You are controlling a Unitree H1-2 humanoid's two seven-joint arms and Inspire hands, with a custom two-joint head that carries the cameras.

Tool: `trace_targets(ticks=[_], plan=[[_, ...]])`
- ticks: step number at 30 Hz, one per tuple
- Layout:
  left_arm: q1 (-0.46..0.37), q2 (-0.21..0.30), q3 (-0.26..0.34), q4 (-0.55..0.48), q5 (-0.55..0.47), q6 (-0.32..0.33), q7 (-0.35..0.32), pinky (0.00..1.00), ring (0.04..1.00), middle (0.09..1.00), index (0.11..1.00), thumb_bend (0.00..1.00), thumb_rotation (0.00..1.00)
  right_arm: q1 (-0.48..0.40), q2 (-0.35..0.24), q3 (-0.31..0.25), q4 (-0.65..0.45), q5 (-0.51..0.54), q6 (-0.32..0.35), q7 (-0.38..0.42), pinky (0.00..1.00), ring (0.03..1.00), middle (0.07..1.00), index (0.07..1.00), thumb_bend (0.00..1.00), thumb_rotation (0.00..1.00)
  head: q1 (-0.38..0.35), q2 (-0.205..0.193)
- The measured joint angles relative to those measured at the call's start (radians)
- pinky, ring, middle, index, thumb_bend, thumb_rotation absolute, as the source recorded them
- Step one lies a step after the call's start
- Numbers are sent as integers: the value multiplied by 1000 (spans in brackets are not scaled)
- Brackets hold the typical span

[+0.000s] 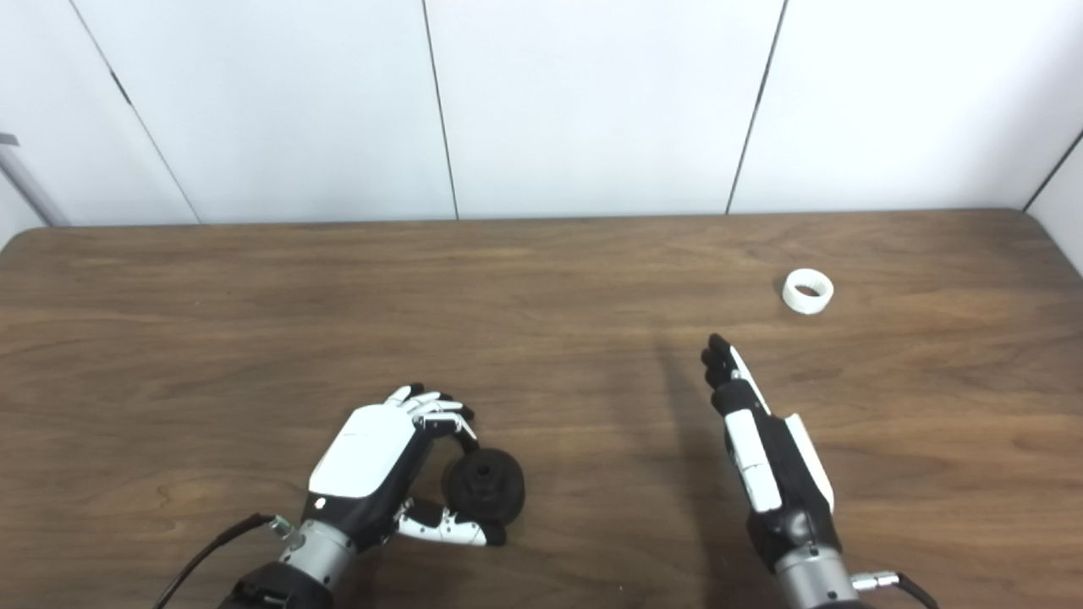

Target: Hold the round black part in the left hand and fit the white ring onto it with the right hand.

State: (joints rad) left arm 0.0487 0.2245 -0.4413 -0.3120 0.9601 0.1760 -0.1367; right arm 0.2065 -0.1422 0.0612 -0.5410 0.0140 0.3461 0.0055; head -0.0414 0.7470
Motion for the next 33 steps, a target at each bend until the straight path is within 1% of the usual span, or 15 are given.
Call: trace_targets(ticks=[7,9,14,17,18,19,20,22,23,24,25,27,28,32,33], plan=[[9,-6,0,1,9,-3,10,952,864,778,485,522,48,-3,-1,-12,-19,-5,27,-4,983,969,968,964,628,1000,-8,12],[12,-7,0,6,9,-8,21,952,863,777,485,522,48,-4,-2,-19,-26,-10,40,-7,984,969,970,965,626,1000,-9,14],[20,-9,3,19,8,-35,50,945,859,776,485,522,47,-17,-2,-45,-35,-15,42,-8,979,958,949,949,590,988,-9,14],[25,-9,5,23,8,-38,56,944,859,778,485,522,48,-31,-6,-58,-44,-38,50,-9,966,966,954,947,543,958,-9,14],[27,-9,5,24,8,-40,59,943,858,778,485,522,48,-37,-7,-62,-49,-43,54,-8,958,967,957,948,528,950,-47,11],[27,-9,6,27,8,-43,62,941,858,776,485,522,48,-43,-8,-65,-51,-47,55,-8,933,962,957,944,512,917,-58,11],[27,-9,6,30,8,-45,67,941,858,776,485,522,48,-54,-11,-69,-52,-53,57,-6,925,960,956,943,506,905,-58,11],[27,-9,6,35,8,-51,76,939,856,773,485,522,48,-75,-23,-79,-58,-65,78,-3,984,987,967,942,510,816,-58,11],[27,-9,7,36,7,-56,80,938,856,773,485,522,47,-86,-31,-88,-64,-67,94,2,992,993,969,942,509,800,-58,11],[27,-9,7,38,7,-58,80,935,853,771,485,522,48,-96,-39,-97,-75,-70,108,4,987,996,973,941,505,771,-81,9],[27,-9,8,40,7,-59,81,937,854,773,485,522,48,-105,-49,-106,-81,-79,117,5,956,985,968,933,497,730,-81,9],[26,-9,9,41,7,-58,80,937,854,772,485,522,48,-129,-70,-120,-81,-116,119,4,926,960,953,917,492,690,-95,6],[25,-9,10,41,7,-58,80,934,851,770,485,522,48,-139,-88,-119,-79,-153,120,4,911,943,942,907,498,659,-101,3],[23,-9,12,45,4,-63,80,923,842,763,485,522,48,-177,-185,-116,-55,-292,120,11,889,917,928,895,540,605,-121,0],[22,-9,13,48,3,-67,80,919,840,760,485,522,48,-186,-211,-119,-45,-319,120,16,915,932,933,889,562,557,-138,-2]])
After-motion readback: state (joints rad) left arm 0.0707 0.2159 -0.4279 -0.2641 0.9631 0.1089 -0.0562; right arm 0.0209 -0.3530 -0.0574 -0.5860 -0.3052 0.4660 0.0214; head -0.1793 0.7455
